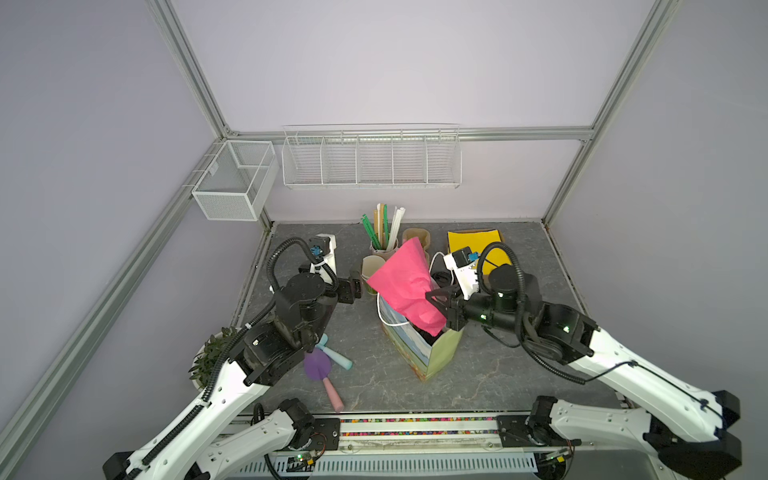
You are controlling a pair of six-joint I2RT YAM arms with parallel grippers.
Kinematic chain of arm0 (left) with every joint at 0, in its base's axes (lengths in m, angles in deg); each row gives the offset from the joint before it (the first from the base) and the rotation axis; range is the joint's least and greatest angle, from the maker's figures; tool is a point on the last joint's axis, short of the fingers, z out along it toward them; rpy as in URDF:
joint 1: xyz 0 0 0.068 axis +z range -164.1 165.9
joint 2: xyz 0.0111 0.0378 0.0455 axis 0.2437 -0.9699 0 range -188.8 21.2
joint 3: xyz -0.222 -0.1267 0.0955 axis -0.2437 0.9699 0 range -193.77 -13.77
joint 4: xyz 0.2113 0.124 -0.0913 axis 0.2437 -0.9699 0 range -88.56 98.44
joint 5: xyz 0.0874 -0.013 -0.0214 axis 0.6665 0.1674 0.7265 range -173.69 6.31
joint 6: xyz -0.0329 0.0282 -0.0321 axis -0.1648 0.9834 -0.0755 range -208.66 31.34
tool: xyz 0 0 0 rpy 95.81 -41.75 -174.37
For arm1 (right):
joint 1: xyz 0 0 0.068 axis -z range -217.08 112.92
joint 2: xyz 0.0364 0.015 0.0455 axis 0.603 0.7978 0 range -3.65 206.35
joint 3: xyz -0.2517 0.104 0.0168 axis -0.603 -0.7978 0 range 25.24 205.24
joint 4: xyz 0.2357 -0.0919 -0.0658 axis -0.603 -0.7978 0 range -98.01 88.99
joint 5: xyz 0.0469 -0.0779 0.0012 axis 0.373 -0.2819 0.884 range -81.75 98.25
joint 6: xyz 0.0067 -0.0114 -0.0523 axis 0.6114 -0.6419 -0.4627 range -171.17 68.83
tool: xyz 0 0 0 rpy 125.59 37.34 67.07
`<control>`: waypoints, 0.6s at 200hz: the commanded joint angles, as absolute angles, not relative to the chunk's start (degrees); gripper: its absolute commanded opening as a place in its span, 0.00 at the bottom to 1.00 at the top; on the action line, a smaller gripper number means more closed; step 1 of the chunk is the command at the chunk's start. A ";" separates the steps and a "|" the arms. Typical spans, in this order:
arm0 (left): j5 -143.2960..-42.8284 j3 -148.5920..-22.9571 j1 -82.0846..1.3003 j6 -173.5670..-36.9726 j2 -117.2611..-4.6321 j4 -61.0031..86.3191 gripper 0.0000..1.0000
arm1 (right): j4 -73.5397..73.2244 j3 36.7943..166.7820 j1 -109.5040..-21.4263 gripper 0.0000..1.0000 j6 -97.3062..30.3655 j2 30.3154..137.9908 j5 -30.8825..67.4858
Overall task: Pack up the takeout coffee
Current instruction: 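Carry the pink napkin with the right gripper over the white bag, then lower the pink napkin into the bag and open the right gripper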
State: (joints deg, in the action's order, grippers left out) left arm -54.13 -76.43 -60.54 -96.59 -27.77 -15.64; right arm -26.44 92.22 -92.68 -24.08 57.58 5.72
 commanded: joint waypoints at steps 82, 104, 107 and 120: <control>-54.16 -76.45 -60.24 -96.54 -28.54 -16.26 0.81 | -40.65 95.69 -92.95 0.07 -13.42 66.61 -2.98; -54.16 -76.62 -60.23 -96.38 -28.77 -16.55 0.81 | -39.66 96.95 -92.90 0.17 -14.96 64.08 -3.30; -54.20 -76.62 -60.22 -96.40 -28.89 -16.57 0.81 | -39.74 97.46 -92.91 0.22 -15.37 63.96 -3.31; -54.32 -76.79 -60.24 -96.40 -29.12 -16.64 0.81 | -40.73 99.98 -92.92 0.38 -17.11 64.12 -2.88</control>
